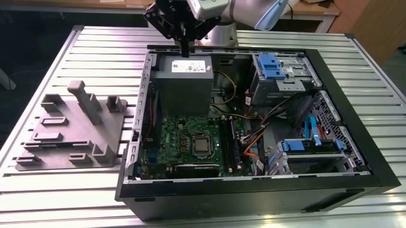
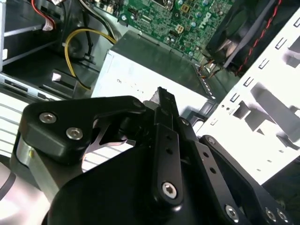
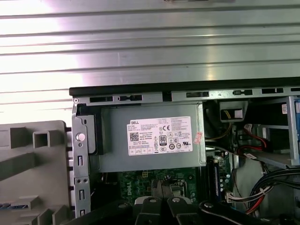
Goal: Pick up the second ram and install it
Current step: 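Reach for the second ram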
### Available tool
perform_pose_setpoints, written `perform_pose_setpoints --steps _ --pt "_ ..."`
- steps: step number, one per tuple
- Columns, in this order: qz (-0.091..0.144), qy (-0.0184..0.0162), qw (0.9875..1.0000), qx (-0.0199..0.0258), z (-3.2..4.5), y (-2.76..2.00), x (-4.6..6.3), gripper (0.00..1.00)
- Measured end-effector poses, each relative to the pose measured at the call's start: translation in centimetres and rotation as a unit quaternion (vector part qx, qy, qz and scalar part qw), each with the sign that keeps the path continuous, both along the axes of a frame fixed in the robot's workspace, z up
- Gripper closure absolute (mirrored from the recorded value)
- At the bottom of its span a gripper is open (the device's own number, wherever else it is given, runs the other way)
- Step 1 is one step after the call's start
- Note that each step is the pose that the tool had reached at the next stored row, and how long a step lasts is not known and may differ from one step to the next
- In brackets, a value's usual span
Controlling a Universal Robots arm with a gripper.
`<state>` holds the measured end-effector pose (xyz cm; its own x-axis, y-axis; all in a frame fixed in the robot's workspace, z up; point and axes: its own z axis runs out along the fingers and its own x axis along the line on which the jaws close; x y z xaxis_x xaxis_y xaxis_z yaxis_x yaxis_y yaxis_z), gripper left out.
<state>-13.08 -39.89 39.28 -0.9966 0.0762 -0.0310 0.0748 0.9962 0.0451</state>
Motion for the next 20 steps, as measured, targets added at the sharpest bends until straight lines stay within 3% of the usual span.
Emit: perform_pose_setpoints --steps 6,20 --pt "0.000 0.0001 1.0000 -0.0002 -0.22 0.00 -0.7 0.90" --pt "0.000 -0.0002 1.0000 -0.0002 -0.37 0.00 -3.9 0.90"
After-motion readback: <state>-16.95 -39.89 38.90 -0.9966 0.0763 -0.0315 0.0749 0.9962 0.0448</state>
